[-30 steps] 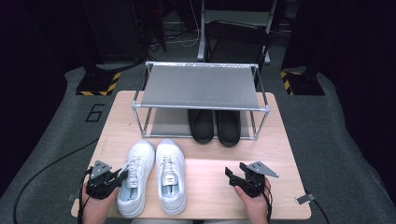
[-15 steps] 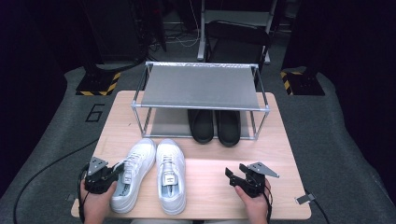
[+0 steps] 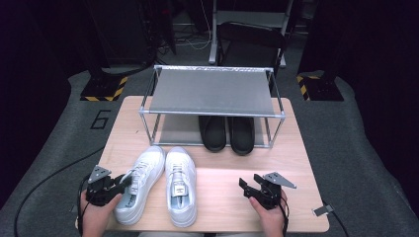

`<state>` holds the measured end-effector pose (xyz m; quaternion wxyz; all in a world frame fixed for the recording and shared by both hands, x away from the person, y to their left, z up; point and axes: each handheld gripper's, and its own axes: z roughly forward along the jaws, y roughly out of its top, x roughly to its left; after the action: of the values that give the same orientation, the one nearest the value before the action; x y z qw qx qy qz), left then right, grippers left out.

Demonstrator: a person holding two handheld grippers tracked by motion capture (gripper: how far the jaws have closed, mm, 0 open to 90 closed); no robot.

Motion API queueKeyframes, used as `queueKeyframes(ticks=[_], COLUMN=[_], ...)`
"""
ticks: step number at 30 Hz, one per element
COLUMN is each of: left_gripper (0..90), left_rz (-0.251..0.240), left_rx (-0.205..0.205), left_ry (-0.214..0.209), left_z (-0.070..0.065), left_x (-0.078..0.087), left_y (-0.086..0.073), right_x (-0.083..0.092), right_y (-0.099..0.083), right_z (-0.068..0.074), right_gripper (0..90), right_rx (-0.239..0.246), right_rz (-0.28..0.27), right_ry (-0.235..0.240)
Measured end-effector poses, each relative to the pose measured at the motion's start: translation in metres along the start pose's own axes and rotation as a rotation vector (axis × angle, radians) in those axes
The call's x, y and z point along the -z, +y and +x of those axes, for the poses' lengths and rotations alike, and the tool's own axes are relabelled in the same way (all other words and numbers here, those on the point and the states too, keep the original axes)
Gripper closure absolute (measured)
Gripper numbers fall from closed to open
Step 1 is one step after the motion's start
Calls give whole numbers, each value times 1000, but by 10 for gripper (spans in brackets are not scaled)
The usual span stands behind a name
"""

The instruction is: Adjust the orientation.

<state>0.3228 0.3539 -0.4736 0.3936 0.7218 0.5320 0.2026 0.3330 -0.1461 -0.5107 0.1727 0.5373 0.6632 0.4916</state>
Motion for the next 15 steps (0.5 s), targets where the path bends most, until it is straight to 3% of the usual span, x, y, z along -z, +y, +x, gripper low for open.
queueKeyframes(ticks=[2,5,8,11,15], left_gripper=[641,594,591,579,580], left_rz=[30,52,48,34,35], left_rx=[-46,-15,-41,-35,-87], left_ry=[-11,-47,-41,-32,-36], left_z=[4,10,9,9,10], left_x=[1,3,5,7,7], left_y=[3,3,2,1,1], right_x=[0,0,0,0,-1], right_y=[0,0,-1,-1,-2], right_z=[0,-2,-4,-4,-4], right_gripper=[321,321,321,321,321], right_rx=[-7,-16,-26,-42,-28], right_rz=[6,3,4,12,10], right_ry=[-1,0,1,0,4])
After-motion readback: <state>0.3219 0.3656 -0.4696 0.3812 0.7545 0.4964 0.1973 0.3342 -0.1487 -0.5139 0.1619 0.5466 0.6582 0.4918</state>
